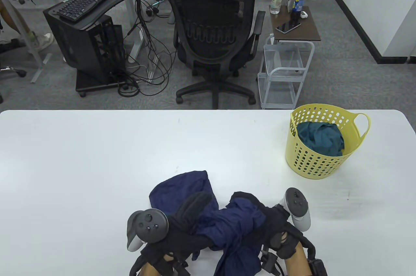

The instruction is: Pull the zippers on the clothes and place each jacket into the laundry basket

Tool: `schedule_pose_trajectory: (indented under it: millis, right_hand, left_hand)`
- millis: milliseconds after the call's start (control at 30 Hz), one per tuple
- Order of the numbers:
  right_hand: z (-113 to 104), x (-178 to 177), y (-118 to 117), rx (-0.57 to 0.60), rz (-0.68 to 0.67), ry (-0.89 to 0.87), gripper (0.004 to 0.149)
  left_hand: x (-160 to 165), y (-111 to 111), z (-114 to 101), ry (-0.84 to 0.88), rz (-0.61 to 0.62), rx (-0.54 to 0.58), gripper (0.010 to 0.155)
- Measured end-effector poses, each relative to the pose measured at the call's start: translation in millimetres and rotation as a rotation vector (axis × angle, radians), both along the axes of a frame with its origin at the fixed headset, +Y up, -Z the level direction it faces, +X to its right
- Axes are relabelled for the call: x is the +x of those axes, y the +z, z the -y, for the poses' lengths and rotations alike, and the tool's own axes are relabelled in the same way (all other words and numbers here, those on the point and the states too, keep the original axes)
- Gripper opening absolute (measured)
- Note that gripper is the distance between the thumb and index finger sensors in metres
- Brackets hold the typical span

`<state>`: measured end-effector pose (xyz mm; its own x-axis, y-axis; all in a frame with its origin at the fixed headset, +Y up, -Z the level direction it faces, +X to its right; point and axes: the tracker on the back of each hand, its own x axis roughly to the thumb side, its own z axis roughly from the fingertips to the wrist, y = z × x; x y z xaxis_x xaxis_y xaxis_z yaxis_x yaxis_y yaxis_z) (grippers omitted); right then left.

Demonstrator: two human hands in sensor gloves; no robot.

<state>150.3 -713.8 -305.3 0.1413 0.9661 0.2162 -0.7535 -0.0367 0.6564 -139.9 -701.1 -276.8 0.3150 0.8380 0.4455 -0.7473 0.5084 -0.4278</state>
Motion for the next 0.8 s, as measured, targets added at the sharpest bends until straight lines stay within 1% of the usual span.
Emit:
schedule_pose_trajectory:
  millis: [67, 133, 233, 333, 367, 400, 467, 500, 533, 567, 600, 633, 667, 700, 800]
  right_hand:
    - [-6, 0, 3, -0.006, -0.069, -0.106, 0.101]
    - [-15, -3, 8, -0.01, -0.161, -0.23, 0.102]
    - [-24, -9, 13, -0.006, -0.208, -0.36, 0.102]
    - [-29, -9, 16, -0.029, -0.199, -0.522, 0.102]
    - [-30, -6, 16, -0.038, -0.164, -0.574, 0.101]
    - [-30, -2, 15, -0.04, -0.126, -0.591, 0.101]
    - [-26, 10, 12, -0.049, 0.025, -0.592, 0.1]
    - [-24, 15, 10, -0.047, 0.081, -0.583, 0.099]
    - [-20, 22, 8, -0.053, 0.174, -0.546, 0.099]
    - [-18, 27, 7, -0.059, 0.236, -0.508, 0.098]
    - [-14, 33, 5, -0.046, 0.329, -0.452, 0.097]
    - [-13, 36, 5, -0.042, 0.381, -0.407, 0.096]
    - [-10, 40, 5, -0.046, 0.462, -0.334, 0.095]
    - [-8, 41, 4, -0.036, 0.507, -0.298, 0.094]
    - [-6, 38, 3, -0.033, 0.563, -0.278, 0.091]
  left_hand:
    - [2, -6, 10, 0.051, 0.108, -0.083, 0.1]
    - [11, -10, 23, 0.112, 0.237, -0.184, 0.098]
    - [28, -11, 40, 0.144, 0.352, -0.303, 0.094]
    - [44, -10, 58, 0.159, 0.403, -0.416, 0.091]
    - [51, -9, 67, 0.241, 0.422, -0.498, 0.092]
    - [55, -8, 72, 0.312, 0.44, -0.573, 0.092]
    - [64, -5, 82, 0.459, 0.49, -0.742, 0.094]
    - [67, -4, 85, 0.494, 0.513, -0.779, 0.094]
    - [70, -3, 90, 0.528, 0.538, -0.828, 0.094]
    - [72, -3, 92, 0.545, 0.545, -0.856, 0.095]
    - [74, -2, 95, 0.584, 0.556, -0.884, 0.094]
    - [75, -2, 97, 0.603, 0.559, -0.915, 0.094]
    - [76, -1, 98, 0.656, 0.563, -0.949, 0.095]
    - [75, -1, 100, 0.681, 0.549, -0.979, 0.095]
    - [73, -1, 103, 0.723, 0.501, -1.029, 0.097]
